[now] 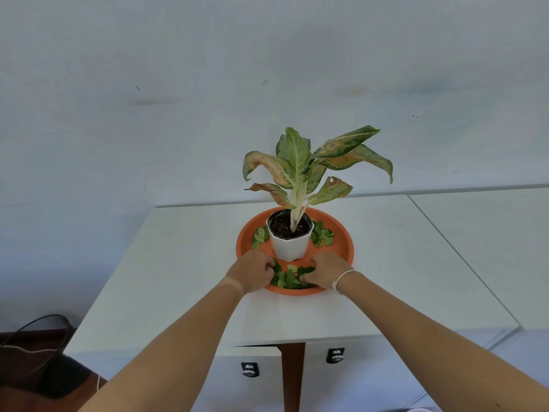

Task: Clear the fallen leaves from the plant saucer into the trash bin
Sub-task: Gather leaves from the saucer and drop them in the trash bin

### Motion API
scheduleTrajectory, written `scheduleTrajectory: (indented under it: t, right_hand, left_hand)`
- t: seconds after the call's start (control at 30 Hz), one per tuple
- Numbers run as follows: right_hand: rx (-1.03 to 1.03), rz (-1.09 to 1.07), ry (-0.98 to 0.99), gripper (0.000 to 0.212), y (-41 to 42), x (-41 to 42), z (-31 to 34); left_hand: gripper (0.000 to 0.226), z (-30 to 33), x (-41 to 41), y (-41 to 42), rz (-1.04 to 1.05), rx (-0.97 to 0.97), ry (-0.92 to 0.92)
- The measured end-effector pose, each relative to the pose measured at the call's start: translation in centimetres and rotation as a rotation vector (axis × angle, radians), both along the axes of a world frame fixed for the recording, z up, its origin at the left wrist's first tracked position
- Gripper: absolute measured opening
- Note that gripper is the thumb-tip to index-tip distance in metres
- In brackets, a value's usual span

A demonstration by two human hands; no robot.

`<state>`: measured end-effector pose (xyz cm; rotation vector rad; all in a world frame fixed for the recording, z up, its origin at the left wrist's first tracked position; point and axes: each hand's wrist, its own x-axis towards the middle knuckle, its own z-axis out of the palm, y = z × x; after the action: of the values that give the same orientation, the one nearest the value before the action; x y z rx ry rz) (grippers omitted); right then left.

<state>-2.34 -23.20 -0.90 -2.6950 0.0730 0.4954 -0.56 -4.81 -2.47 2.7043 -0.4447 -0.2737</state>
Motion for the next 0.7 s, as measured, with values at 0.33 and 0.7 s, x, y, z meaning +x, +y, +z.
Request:
scheduleTrajectory:
  t: [0.33, 0.7]
  right_hand:
    - [-0.106, 0.097, 0.015, 0.066, 0.6, 0.0, -1.1]
    - [-0.066, 0.2, 0.001, 0.067, 0.7, 0.2, -0.2]
  left_hand:
    - [0.048, -0.3, 0.0, -0.5, -0.039, 0.08, 0.064]
    - [0.034, 0.2, 0.5, -1.0, -0.075, 0.001, 0.13]
